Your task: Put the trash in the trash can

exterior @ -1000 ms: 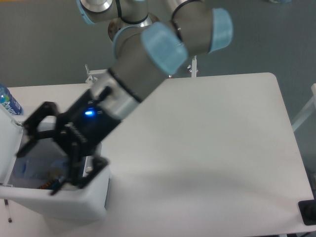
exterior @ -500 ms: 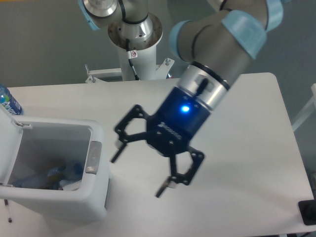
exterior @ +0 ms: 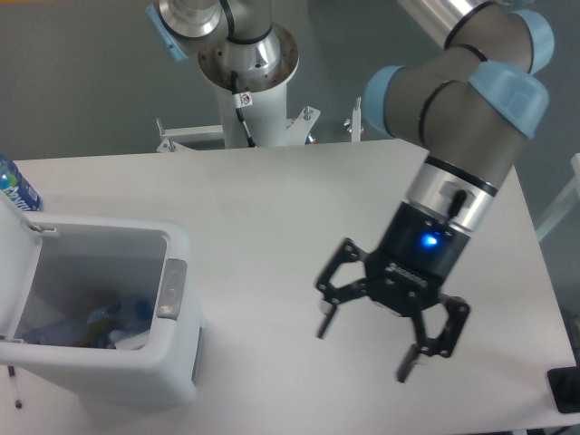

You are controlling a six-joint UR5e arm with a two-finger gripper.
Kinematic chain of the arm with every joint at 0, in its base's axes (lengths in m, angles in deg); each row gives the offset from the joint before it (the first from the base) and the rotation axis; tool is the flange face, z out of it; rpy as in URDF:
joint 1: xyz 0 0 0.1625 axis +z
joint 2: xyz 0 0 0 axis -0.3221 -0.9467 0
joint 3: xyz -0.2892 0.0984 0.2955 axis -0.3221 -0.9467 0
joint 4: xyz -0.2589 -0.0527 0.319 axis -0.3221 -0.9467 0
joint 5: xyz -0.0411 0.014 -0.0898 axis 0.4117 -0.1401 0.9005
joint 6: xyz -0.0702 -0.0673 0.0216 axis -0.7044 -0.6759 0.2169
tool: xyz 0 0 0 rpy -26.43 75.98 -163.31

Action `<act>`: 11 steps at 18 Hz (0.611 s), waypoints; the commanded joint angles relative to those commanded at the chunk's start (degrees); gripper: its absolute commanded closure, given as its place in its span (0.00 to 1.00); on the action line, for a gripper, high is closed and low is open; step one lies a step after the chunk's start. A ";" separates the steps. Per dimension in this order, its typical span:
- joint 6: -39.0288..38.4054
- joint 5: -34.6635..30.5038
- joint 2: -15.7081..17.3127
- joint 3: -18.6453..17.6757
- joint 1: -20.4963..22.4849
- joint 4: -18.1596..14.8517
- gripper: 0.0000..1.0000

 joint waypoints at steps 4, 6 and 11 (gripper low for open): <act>3.61 -13.79 0.00 -0.89 -0.09 -0.17 0.00; 4.93 -18.90 -0.70 -0.81 -0.18 -0.96 0.00; 15.11 -27.44 -1.23 -0.81 0.26 -5.78 0.00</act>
